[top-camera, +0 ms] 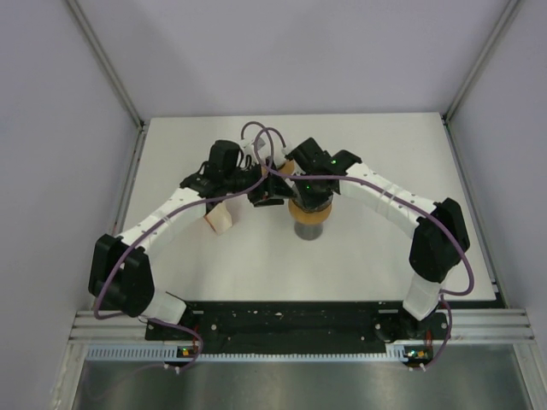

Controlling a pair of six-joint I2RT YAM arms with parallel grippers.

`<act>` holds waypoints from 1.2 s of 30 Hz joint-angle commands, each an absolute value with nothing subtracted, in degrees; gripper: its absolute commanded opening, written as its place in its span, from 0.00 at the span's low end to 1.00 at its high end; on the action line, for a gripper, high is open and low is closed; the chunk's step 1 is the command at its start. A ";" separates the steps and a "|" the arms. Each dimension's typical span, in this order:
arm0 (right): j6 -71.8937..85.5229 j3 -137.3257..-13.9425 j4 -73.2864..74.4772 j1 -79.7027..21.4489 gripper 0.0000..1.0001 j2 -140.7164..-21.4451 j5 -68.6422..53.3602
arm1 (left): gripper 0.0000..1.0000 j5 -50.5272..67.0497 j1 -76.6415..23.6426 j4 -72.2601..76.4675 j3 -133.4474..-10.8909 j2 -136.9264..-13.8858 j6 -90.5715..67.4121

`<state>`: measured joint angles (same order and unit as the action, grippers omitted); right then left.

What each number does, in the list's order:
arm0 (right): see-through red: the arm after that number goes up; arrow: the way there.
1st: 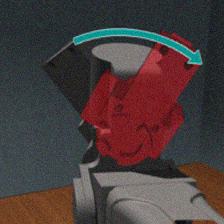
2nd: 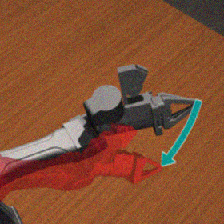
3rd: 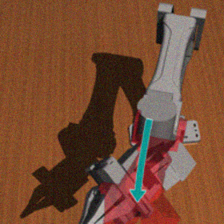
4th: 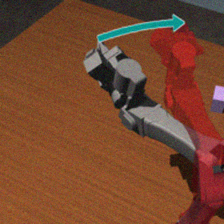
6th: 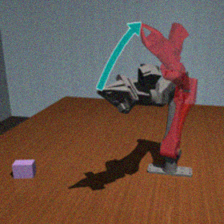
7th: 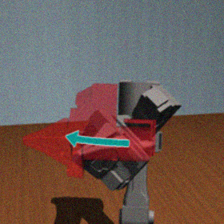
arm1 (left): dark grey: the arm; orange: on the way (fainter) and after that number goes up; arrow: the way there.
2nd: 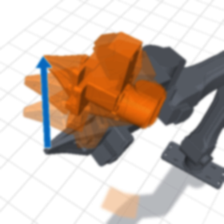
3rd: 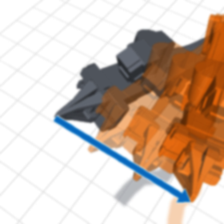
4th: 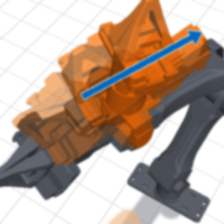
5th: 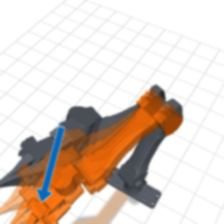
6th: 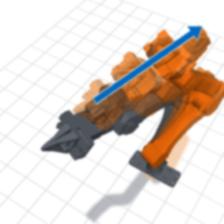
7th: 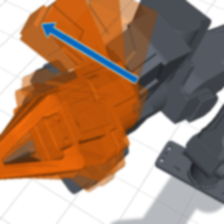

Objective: Place the coffee filter in the dripper

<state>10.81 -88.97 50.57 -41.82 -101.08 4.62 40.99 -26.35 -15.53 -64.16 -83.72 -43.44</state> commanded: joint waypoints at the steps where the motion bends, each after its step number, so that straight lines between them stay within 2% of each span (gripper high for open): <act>1: 12.13 -88.59 48.34 -41.31 0.00 -101.34 4.57 | 0.70 40.96 -26.81 -7.03 -63.63 -82.79 -47.02; 7: 11.60 -89.73 48.34 -41.48 0.00 -101.07 4.05 | 0.48 39.64 -26.98 -8.61 -64.60 -86.04 -46.93; 8: 11.34 -90.00 48.34 -41.66 0.00 -100.99 4.04 | 0.43 39.20 -27.07 -9.31 -65.21 -86.31 -46.67; 11: 10.72 -91.05 48.69 -41.92 0.00 -100.20 3.34 | 0.16 37.80 -27.07 -11.51 -65.83 -86.40 -45.71; 12: 10.55 -91.23 48.69 -41.84 0.00 -99.59 3.17 | 0.13 37.27 -27.07 -11.77 -65.66 -85.87 -45.44; 30: 8.35 -96.59 49.92 -37.97 0.00 -92.20 0.35 | 0.13 35.33 -27.60 -15.82 -68.20 -85.96 -42.19; 36: 7.47 -97.47 50.45 -37.88 0.00 -90.36 -1.23 | 0.22 35.33 -27.77 -17.40 -70.22 -85.87 -41.40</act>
<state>8.67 -94.59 50.78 -38.15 -93.47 0.73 36.23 -27.51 -15.86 -67.16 -86.35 -43.35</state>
